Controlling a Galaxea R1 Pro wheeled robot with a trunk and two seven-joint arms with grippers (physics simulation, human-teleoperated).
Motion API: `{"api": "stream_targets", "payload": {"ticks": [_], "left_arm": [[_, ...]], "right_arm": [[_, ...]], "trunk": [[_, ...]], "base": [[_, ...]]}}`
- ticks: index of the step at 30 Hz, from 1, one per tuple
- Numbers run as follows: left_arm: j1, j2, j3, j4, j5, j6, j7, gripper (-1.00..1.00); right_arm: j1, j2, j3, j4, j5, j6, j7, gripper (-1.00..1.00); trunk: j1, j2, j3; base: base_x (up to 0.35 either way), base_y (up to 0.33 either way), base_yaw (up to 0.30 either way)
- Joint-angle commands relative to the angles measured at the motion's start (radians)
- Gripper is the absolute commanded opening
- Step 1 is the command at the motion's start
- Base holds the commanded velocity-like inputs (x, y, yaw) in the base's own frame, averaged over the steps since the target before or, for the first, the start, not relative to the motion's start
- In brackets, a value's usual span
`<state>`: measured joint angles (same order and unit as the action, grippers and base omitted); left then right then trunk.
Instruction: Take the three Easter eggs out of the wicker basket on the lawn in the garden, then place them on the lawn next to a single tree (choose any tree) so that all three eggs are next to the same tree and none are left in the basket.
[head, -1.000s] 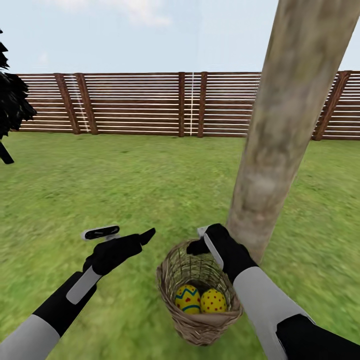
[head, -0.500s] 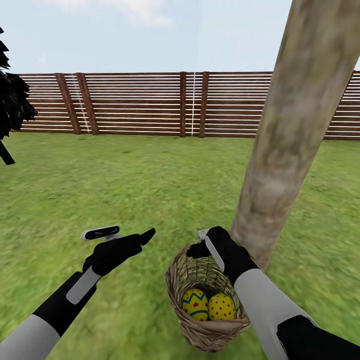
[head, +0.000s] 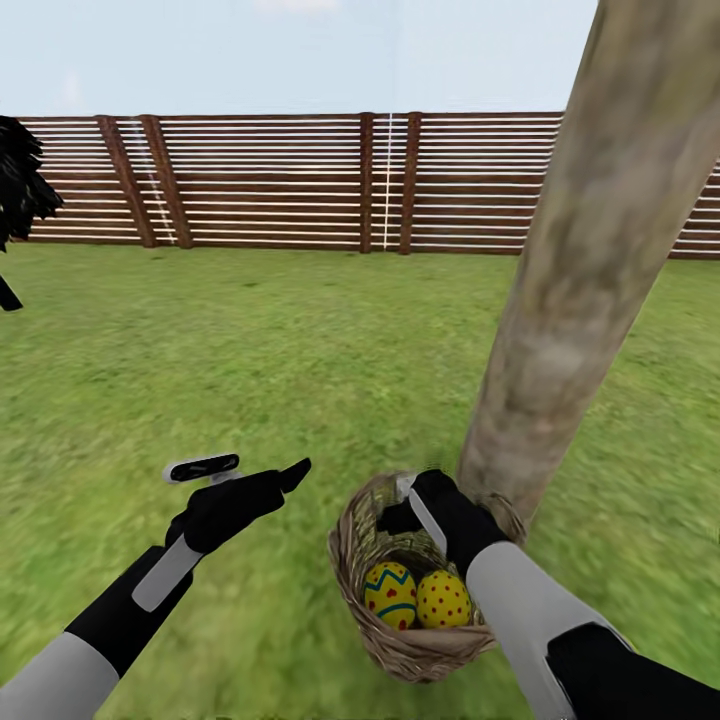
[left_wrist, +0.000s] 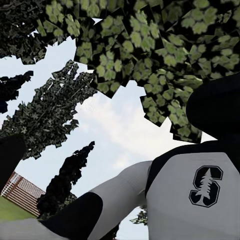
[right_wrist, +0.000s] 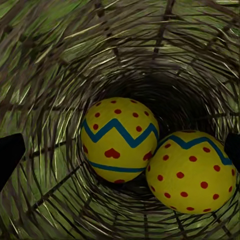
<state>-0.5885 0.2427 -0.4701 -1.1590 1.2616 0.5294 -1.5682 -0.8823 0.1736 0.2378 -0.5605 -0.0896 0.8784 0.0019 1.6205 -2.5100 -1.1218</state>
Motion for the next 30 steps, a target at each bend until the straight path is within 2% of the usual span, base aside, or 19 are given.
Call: {"api": "stream_targets", "payload": {"ticks": [1,4,8,17,23,30], "left_arm": [[-0.001,0.001,-0.004,0.0,0.006,0.011,-0.003,1.0],[-0.001,0.001,-0.004,-0.001,0.005,0.011,-0.003,1.0],[-0.001,0.001,-0.004,-0.001,0.006,0.011,-0.003,1.0],[-0.001,0.001,-0.004,-0.001,0.005,0.011,-0.003,1.0],[-0.001,0.001,-0.004,-0.001,0.005,0.012,-0.003,1.0],[-0.001,0.001,-0.003,-0.001,0.005,0.011,-0.003,1.0]], "right_arm": [[-0.002,-0.001,0.004,0.013,-0.009,-0.001,-0.004,1.0],[-0.012,0.001,0.005,0.07,-0.007,-0.012,-0.005,1.0],[-0.022,0.001,0.005,0.096,-0.007,-0.045,-0.005,1.0],[-0.03,0.001,0.005,0.1,0.003,-0.058,-0.005,1.0],[-0.038,0.001,0.005,0.1,0.002,-0.115,-0.005,1.0],[-0.039,0.001,0.005,0.1,-0.003,-0.124,-0.005,1.0]], "trunk": [[0.0,-0.001,-0.005],[0.002,-0.001,-0.016],[0.003,-0.002,-0.032],[0.007,-0.004,-0.067],[0.01,-0.006,-0.09],[0.013,-0.007,-0.117]], "base": [[0.0,0.0,0.0],[0.0,0.0,0.0],[0.0,0.0,0.0],[0.0,0.0,0.0],[0.0,0.0,0.0],[0.0,0.0,0.0]]}}
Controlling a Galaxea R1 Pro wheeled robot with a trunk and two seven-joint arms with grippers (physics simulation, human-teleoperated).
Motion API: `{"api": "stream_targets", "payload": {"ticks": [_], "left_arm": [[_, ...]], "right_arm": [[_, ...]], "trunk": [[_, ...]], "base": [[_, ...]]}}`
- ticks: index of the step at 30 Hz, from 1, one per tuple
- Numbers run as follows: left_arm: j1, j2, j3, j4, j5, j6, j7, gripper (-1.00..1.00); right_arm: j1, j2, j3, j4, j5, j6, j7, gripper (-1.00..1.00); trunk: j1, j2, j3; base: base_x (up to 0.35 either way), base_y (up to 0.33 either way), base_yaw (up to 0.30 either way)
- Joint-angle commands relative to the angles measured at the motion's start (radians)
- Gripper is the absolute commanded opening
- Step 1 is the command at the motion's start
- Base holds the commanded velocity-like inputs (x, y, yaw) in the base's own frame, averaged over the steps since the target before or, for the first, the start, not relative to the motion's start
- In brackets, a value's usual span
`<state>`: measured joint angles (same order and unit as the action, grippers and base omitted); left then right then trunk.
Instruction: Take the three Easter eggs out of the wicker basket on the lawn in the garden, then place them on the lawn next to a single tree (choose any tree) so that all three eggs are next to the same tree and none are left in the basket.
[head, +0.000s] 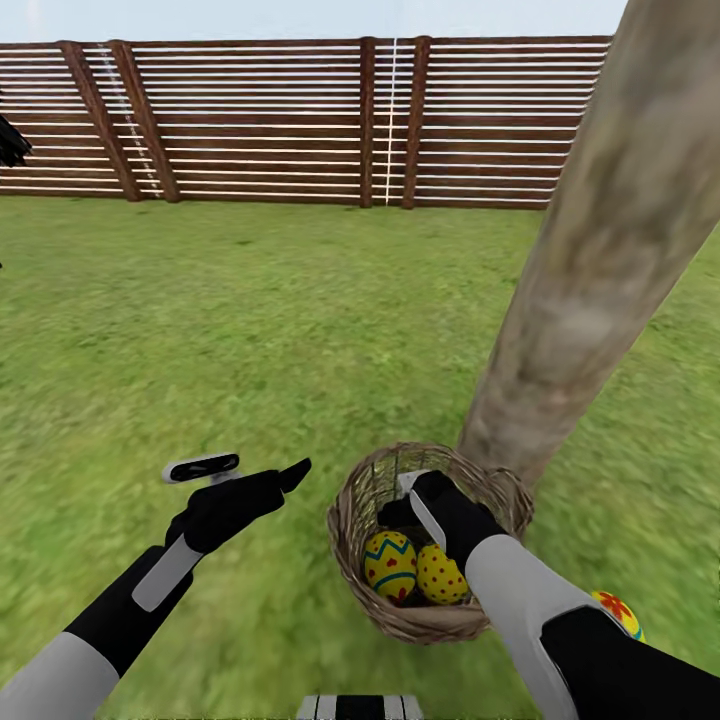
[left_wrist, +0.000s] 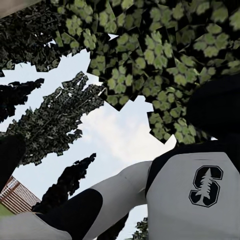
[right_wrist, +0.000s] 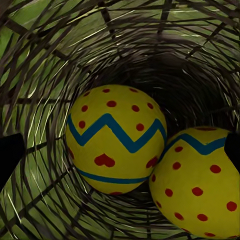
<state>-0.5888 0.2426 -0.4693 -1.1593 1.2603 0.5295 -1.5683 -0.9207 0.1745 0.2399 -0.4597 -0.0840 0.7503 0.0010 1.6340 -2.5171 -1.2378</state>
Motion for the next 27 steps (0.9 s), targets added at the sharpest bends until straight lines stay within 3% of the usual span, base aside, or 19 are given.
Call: {"api": "stream_targets", "payload": {"ticks": [1,7,10,13,27], "left_arm": [[-0.001,0.001,-0.004,0.0,0.006,0.011,-0.003,1.0],[-0.001,0.007,0.004,0.0,0.007,0.01,-0.003,1.0],[-0.001,0.039,0.018,0.0,0.009,0.01,-0.003,1.0],[0.0,0.052,0.021,0.0,0.011,0.01,-0.003,1.0],[0.0,0.063,0.023,0.002,0.038,0.01,-0.003,1.0]], "right_arm": [[-0.001,0.0,0.002,-0.001,-0.009,0.005,-0.004,1.0],[-0.012,0.0,0.002,0.002,-0.012,0.011,-0.004,1.0],[-0.013,0.0,0.002,0.002,-0.011,0.012,-0.003,1.0],[-0.013,0.0,0.002,0.001,-0.01,0.012,-0.001,1.0],[-0.013,-0.006,0.004,-0.016,-0.007,0.0,0.009,1.0]], "trunk": [[0.0,-0.001,-0.005],[0.003,-0.002,-0.028],[0.004,-0.003,-0.04],[0.006,-0.003,-0.051],[0.012,-0.007,-0.105]], "base": [[0.0,0.0,0.0],[0.0,0.0,0.0],[0.0,0.0,0.0],[0.0,0.0,0.0],[0.0,0.0,0.0]]}}
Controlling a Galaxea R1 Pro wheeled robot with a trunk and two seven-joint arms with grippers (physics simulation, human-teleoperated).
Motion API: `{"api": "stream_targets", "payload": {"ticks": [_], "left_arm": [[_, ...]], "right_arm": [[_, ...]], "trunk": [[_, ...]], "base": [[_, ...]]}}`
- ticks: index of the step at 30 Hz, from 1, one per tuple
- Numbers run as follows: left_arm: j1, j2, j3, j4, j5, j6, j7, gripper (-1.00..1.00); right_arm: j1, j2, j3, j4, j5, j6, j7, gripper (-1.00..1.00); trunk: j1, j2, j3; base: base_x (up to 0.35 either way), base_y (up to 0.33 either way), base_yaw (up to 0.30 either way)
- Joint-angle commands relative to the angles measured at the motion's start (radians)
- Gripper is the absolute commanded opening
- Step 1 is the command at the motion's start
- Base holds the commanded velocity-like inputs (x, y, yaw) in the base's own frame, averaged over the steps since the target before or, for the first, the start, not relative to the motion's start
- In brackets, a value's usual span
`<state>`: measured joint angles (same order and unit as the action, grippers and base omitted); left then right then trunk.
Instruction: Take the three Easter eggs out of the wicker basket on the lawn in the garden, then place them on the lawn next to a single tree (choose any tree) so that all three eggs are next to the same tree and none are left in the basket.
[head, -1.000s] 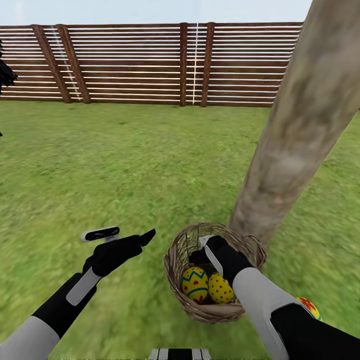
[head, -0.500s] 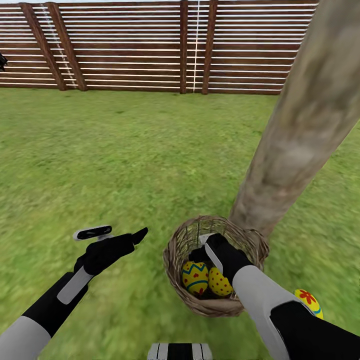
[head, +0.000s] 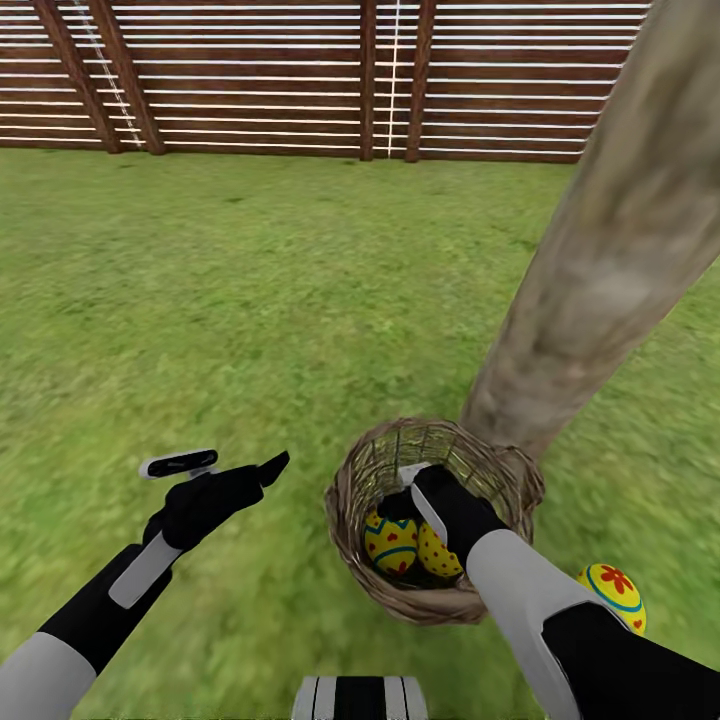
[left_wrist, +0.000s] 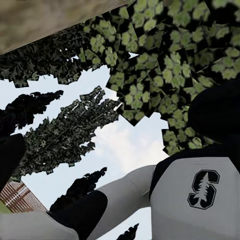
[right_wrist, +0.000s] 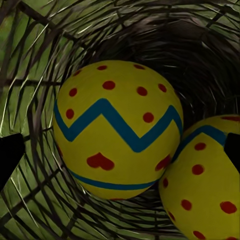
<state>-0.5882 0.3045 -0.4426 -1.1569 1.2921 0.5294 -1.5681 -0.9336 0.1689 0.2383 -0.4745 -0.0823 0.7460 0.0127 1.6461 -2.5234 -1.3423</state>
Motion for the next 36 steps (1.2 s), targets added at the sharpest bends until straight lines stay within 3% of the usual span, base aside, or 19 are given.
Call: {"api": "stream_targets", "payload": {"ticks": [1,24,28,36], "left_arm": [[-0.001,0.002,-0.004,0.0,0.006,0.011,-0.003,1.0],[-0.001,0.002,-0.004,0.0,0.006,0.011,-0.003,1.0],[-0.001,0.002,-0.004,0.0,0.006,0.011,-0.003,1.0],[-0.001,0.001,-0.004,0.033,0.006,0.011,-0.003,1.0]], "right_arm": [[-0.001,-0.001,0.006,-0.001,-0.008,0.004,-0.003,1.0],[-0.001,-0.002,0.006,-0.003,-0.008,0.003,-0.001,1.0],[-0.001,-0.002,0.007,-0.015,-0.008,-0.025,-0.002,1.0],[-0.001,-0.002,0.006,-0.018,-0.004,-0.106,0.0,1.0]], "trunk": [[0.0,-0.001,-0.005],[0.011,-0.006,-0.094],[0.012,-0.007,-0.109],[0.012,-0.007,-0.109]], "base": [[0.0,0.0,0.0],[0.0,0.0,0.0],[0.0,0.0,0.0],[0.0,0.0,0.0]]}}
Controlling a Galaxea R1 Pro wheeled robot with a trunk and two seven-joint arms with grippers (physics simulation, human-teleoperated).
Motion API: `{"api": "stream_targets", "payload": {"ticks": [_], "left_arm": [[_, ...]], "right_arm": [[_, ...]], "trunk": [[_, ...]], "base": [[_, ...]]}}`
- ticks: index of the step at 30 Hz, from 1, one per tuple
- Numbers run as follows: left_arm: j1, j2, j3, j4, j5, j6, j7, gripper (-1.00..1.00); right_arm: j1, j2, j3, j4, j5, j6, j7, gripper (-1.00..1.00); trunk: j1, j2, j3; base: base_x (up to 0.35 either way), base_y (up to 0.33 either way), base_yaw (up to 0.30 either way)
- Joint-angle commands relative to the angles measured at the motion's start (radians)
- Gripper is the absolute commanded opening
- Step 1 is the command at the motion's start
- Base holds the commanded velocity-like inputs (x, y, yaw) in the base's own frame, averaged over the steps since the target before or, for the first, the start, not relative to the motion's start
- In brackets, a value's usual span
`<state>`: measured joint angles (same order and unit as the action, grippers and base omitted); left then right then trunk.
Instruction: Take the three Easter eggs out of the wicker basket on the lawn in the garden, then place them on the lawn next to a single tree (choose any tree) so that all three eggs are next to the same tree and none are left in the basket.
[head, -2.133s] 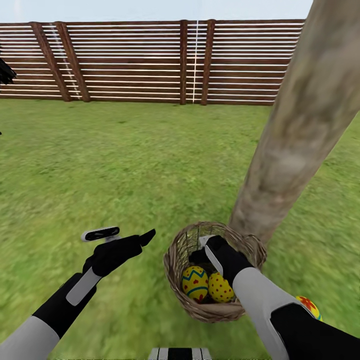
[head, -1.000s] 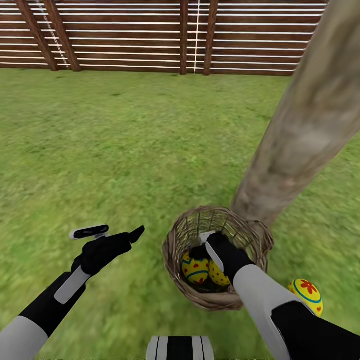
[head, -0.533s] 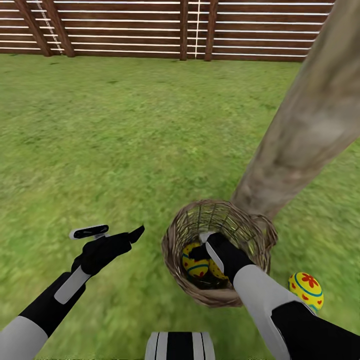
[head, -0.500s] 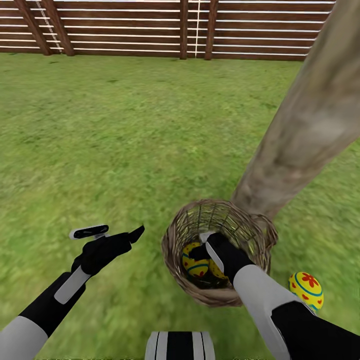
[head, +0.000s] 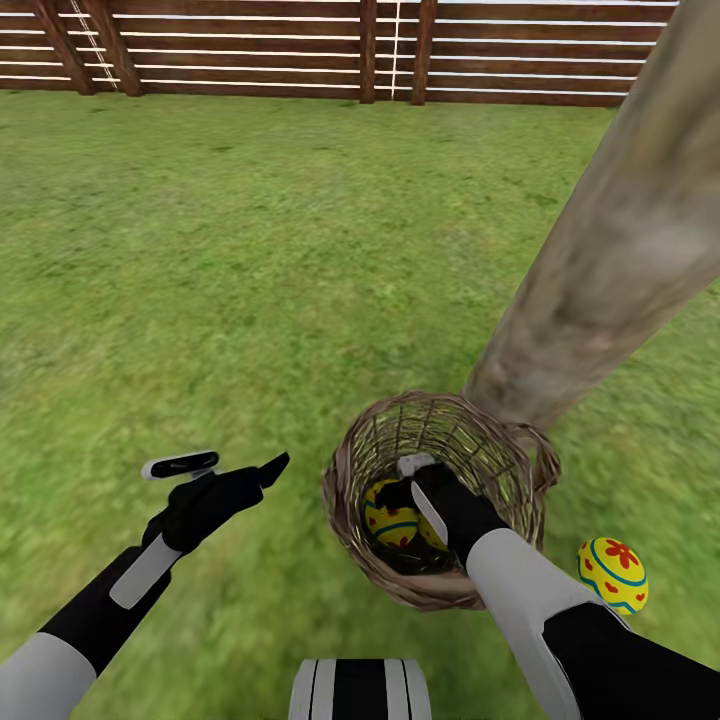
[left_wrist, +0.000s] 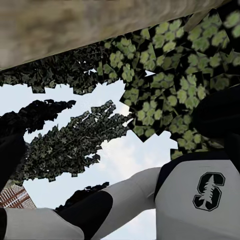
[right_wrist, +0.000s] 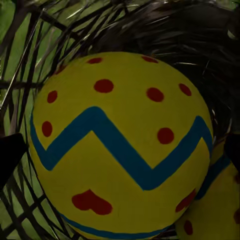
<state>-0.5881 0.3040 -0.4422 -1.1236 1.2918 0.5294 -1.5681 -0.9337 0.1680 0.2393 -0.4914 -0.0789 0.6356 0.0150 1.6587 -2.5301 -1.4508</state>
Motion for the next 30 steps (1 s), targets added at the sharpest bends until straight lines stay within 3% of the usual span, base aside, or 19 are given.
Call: {"api": "stream_targets", "payload": {"ticks": [1,11,19,20,30], "left_arm": [[-0.001,0.001,-0.004,0.0,0.006,0.01,-0.003,1.0],[-0.001,0.001,-0.004,0.002,0.006,0.01,-0.003,1.0],[-0.001,-0.001,-0.005,0.007,0.008,0.011,-0.003,1.0],[-0.001,-0.001,-0.005,0.007,0.008,0.011,-0.003,1.0],[-0.001,-0.002,-0.006,0.008,0.008,0.011,-0.003,1.0]], "right_arm": [[0.0,-0.001,0.005,-0.001,-0.008,0.003,-0.002,1.0],[0.0,-0.001,0.004,0.005,-0.015,0.007,-0.003,1.0],[0.0,-0.002,0.002,0.01,-0.018,0.015,-0.005,1.0],[0.0,-0.002,0.002,0.01,-0.018,0.015,-0.005,-1.0],[0.0,-0.002,0.001,0.01,-0.018,0.015,-0.004,-1.0]], "trunk": [[0.0,-0.001,-0.005],[0.005,-0.003,-0.043],[0.006,-0.004,-0.055],[0.006,-0.004,-0.055],[0.007,-0.004,-0.059]], "base": [[0.0,0.0,0.0],[0.0,0.0,0.0],[0.0,0.0,0.0],[0.0,0.0,0.0],[0.0,0.0,0.0]]}}
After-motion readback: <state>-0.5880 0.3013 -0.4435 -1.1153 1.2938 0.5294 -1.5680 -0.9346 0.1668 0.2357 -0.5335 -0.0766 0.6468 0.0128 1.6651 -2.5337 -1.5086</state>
